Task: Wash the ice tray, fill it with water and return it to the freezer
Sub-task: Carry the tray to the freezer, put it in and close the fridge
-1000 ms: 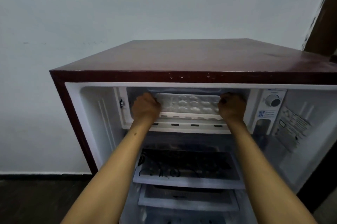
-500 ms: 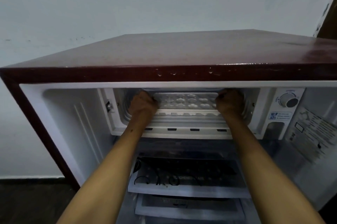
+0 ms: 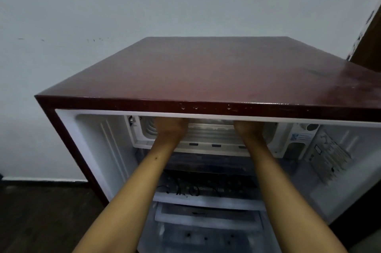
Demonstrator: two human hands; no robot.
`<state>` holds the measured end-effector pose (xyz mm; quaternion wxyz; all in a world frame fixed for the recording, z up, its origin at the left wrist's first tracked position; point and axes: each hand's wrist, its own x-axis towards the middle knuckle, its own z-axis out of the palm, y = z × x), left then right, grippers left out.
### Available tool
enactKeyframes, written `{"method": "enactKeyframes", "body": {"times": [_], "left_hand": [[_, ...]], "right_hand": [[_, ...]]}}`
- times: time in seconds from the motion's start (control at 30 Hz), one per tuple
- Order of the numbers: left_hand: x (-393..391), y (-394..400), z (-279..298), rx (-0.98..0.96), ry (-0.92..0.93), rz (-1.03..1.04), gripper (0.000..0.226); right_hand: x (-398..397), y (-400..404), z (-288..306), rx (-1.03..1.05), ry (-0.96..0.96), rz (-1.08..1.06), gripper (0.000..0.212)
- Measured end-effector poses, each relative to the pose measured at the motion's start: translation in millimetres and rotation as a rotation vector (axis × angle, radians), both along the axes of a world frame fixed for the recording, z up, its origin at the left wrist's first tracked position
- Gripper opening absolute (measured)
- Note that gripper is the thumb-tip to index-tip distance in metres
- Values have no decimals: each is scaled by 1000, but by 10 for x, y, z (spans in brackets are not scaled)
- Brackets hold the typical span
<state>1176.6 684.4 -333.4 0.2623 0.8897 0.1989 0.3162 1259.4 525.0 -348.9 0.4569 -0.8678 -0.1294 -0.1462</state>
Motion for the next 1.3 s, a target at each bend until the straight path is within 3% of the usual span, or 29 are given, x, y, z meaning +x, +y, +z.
{"method": "enactKeyframes", "body": {"times": [0.23, 0.33, 0.73, 1.0, 1.3], "left_hand": [[-477, -318, -174, 71, -52, -33, 21], [-816, -498, -281, 81, -48, -48, 31], [-2292, -974, -380, -43, 16, -110, 66], [-3378, -1208, -364, -110, -27, -117, 52], [-4483, -1449, -375, -58, -33, -152, 67]], "right_hand": [[-557, -116, 93, -1, -40, -10, 20], [-860, -231, 49, 18, -134, -21, 27], [-2318, -592, -77, 32, -92, 14, 31], [-3434, -717, -95, 65, -87, 28, 31], [-4673, -982, -137, 110, -63, 1, 32]]}}
